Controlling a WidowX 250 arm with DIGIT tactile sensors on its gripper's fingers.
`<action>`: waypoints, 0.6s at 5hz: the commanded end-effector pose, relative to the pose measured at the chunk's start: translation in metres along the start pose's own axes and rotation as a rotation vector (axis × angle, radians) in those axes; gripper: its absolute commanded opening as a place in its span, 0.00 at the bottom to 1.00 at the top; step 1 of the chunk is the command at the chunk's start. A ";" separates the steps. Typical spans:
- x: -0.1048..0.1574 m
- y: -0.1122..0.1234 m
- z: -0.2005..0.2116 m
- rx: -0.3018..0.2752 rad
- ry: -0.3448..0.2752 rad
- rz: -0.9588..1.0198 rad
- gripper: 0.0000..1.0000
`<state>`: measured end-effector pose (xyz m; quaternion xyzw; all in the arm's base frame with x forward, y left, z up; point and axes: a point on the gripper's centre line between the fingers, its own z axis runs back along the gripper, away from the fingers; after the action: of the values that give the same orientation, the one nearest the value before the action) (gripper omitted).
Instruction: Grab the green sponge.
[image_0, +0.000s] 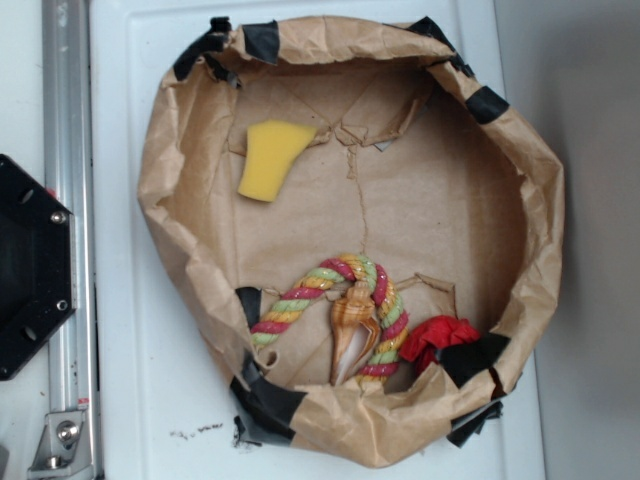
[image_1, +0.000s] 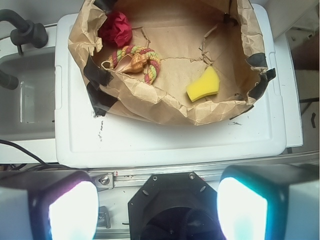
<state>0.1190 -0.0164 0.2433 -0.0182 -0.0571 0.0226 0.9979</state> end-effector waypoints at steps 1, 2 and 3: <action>0.000 0.000 0.000 0.000 0.000 0.000 1.00; 0.020 0.027 -0.045 0.104 0.015 0.229 1.00; 0.048 0.037 -0.060 0.124 -0.012 0.430 1.00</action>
<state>0.1685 0.0141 0.1757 0.0327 -0.0318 0.2297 0.9722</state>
